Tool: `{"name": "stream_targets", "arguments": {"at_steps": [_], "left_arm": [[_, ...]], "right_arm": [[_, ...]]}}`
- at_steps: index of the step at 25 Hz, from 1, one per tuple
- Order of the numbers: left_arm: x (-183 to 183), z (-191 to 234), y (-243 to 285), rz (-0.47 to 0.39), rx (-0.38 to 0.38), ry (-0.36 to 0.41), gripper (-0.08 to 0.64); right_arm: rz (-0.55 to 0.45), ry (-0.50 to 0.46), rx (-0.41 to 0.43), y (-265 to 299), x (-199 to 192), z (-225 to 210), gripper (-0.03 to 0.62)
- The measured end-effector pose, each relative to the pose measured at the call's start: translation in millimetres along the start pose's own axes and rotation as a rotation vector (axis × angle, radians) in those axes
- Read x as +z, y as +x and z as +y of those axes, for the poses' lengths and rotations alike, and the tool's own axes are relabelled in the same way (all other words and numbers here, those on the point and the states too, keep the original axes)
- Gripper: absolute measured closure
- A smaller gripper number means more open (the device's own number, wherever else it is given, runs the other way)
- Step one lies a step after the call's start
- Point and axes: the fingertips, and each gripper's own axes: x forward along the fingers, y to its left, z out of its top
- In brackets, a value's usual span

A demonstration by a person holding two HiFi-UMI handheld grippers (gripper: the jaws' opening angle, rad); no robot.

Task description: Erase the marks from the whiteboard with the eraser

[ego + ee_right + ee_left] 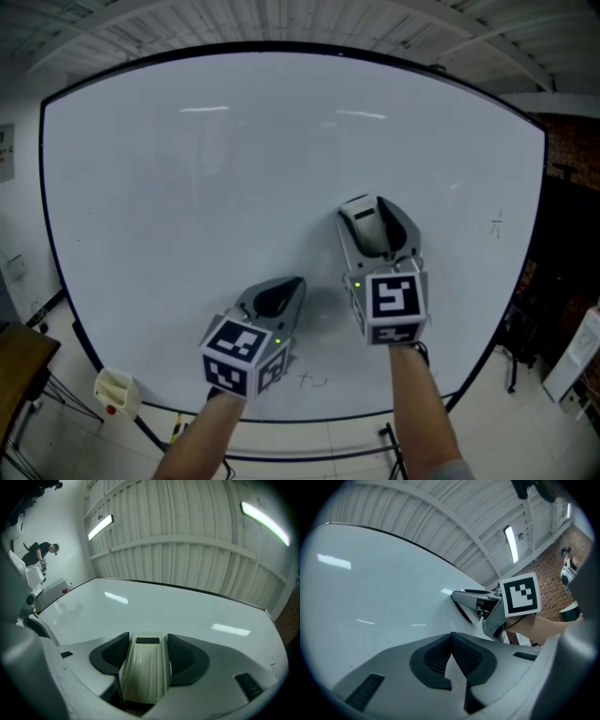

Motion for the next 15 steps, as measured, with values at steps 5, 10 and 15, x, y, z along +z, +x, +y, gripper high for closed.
{"name": "stream_targets", "arguments": {"at_steps": [5, 10, 15], "left_arm": [[-2, 13, -10, 0.005, 0.022, -0.007, 0.569], [-6, 5, -10, 0.011, -0.004, -0.011, 0.568], [-8, -6, -8, 0.013, -0.018, -0.018, 0.568]], "right_arm": [[-0.011, -0.017, 0.057, 6, 6, 31, 0.337], [0.014, 0.034, 0.034, 0, -4, 4, 0.333], [0.042, 0.072, -0.064, -16, -19, -53, 0.333]]}}
